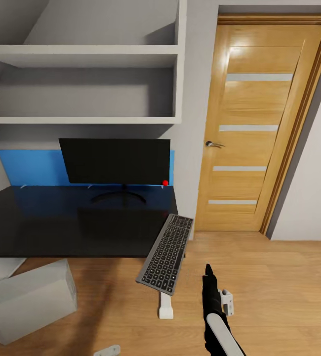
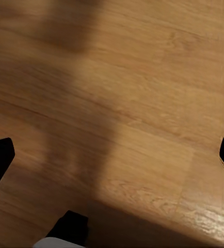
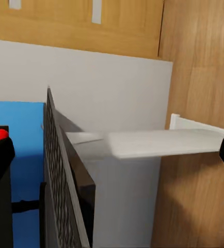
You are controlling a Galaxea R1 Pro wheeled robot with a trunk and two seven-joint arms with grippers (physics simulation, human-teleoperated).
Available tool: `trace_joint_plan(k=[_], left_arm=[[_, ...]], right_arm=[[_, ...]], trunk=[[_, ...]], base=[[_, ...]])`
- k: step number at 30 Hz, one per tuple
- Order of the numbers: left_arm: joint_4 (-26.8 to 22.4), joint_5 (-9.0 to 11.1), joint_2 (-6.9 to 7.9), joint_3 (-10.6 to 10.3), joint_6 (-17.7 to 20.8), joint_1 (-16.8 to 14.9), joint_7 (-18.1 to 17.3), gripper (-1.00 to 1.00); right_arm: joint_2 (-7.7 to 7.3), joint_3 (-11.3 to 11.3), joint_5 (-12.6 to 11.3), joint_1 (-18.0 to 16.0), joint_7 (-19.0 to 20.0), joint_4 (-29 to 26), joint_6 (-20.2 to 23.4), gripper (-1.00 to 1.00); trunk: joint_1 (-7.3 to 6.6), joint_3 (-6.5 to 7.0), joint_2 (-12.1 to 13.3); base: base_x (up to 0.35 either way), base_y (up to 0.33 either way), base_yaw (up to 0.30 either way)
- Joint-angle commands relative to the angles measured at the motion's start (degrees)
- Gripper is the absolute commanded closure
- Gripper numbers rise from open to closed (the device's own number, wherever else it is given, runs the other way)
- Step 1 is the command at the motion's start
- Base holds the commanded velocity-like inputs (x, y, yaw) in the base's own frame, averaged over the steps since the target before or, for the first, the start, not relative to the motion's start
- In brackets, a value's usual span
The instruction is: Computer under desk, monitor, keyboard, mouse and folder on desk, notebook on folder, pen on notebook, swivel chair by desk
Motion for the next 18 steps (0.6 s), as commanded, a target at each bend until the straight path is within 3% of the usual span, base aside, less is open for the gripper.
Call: trace_joint_plan(k=[1,12,18], left_arm=[[-0.1,0.1,0.04,-0.3,0.3,-0.1,0.5,-1.00],[0.4,0.0,0.15,-0.1,0.2,-0.1,0.5,-1.00],[0.6,-0.1,0.16,-0.1,-0.9,-0.1,0.3,-1.00]], right_arm=[[-0.06,0.2,-0.2,0.0,-0.1,-0.1,-0.4,-1.00],[-0.73,0.5,1.4,0.0,2.2,-0.1,-0.1,-1.00],[-2.92,0.4,6.1,-0.2,0.3,0.5,4.8,-1.00]], trunk=[[0.00,-0.06,0.0],[0.00,-0.06,0.0],[0.00,-0.06,0.0]], base=[[0.000,-0.294,0.000],[0.004,-0.305,0.000],[0.040,-0.168,0.000]])
